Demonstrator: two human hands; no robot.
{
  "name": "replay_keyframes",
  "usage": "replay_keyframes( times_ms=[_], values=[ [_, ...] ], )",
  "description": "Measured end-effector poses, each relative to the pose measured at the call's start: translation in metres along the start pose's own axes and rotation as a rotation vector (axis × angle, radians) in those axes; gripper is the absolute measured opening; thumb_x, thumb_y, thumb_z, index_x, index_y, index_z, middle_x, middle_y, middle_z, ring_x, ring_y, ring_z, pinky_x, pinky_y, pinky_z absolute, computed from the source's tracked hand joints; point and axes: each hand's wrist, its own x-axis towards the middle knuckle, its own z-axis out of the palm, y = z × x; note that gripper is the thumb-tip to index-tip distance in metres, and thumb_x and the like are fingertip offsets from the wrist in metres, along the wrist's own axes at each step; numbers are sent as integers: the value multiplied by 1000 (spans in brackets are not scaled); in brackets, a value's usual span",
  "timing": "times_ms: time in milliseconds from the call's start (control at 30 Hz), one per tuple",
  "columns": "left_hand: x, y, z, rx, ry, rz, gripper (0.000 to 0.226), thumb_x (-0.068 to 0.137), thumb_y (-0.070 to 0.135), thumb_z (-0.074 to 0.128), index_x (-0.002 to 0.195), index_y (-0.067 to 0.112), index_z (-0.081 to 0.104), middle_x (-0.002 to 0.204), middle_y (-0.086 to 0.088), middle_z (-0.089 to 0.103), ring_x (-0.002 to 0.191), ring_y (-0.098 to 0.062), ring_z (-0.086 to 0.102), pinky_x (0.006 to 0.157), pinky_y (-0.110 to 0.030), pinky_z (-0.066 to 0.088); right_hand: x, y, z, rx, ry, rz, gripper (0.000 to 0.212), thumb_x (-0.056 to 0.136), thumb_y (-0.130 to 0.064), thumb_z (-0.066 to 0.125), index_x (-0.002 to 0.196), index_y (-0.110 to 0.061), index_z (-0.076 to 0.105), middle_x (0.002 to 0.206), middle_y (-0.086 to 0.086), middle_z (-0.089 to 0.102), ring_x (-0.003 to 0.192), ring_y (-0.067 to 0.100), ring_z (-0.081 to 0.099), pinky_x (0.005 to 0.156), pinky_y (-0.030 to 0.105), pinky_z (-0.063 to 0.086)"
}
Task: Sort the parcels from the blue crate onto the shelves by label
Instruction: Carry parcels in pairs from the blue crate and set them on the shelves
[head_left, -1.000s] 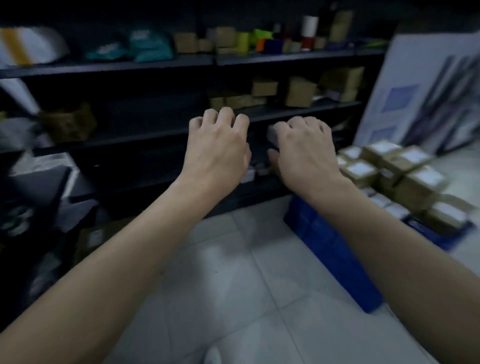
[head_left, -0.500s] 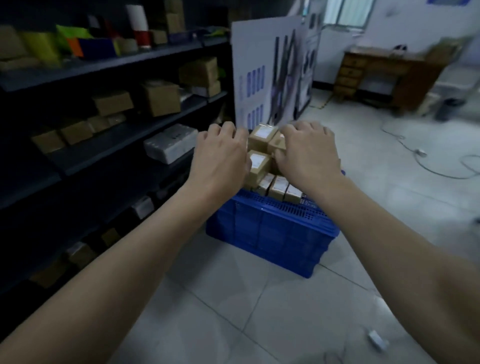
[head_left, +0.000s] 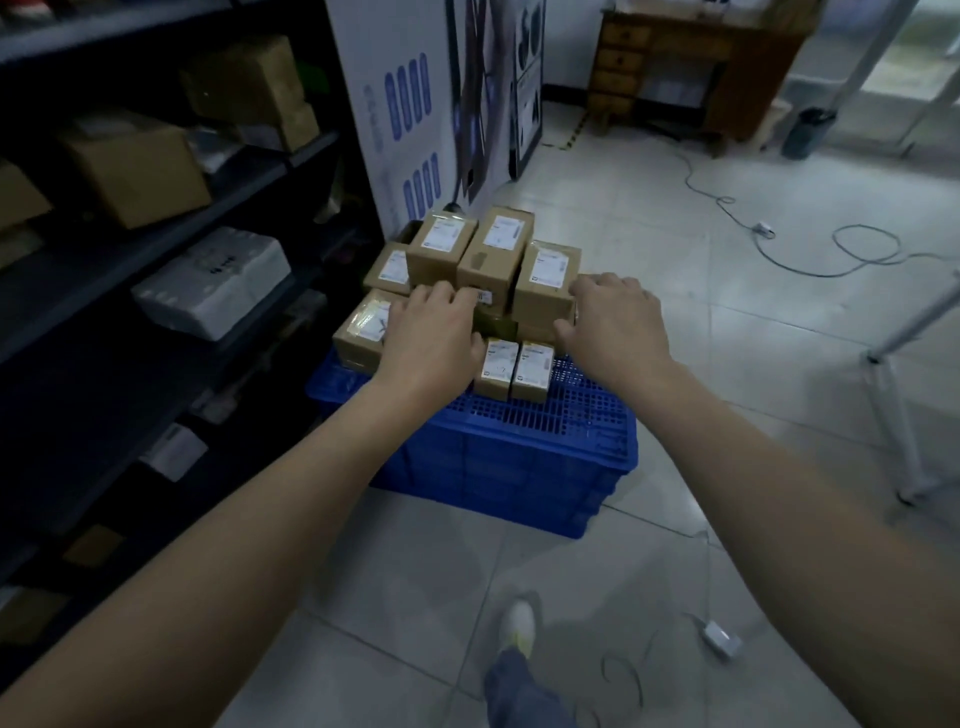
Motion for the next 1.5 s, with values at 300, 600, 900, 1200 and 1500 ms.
replay_keyframes(
  times_ms=[300,600,900,1200,1500],
  values=[
    [138,-20,117,-198,-264,-189,30,91,25,54,118,12,54,118,-9,54,103,-28,52,87,-41,44,142,57,103,164,-272,-4,44,94,-32,54,132,-10,48,130,17,50,112,34,52,86,41,47],
    [208,-41,249,-453,-605,-369,40,87,18,60,125,11,50,119,-8,53,101,-25,54,87,-40,50,198,95,221,523,-591,160,48,100,-32,47,141,-7,43,141,17,47,115,29,51,87,34,41],
    [229,-69,377,-585,-760,-496,58,91,3,52,144,8,28,135,-15,45,101,-28,55,68,-32,45,218,112,352,721,-734,579,32,99,-27,48,112,2,55,90,25,48,79,32,55,70,44,44],
    [245,-75,437,-642,-771,-651,51,94,-2,37,143,4,27,134,-17,46,111,-32,51,84,-36,48,235,110,426,1162,-733,1017,51,101,-26,48,144,-2,33,131,11,55,99,24,59,67,28,50],
    [252,-67,465,-553,-692,-726,40,94,6,41,134,2,38,130,-19,50,117,-34,50,95,-39,46,236,113,458,1270,-700,1125,45,101,-38,43,134,-9,48,118,8,60,86,23,56,74,34,40]
  ],
)
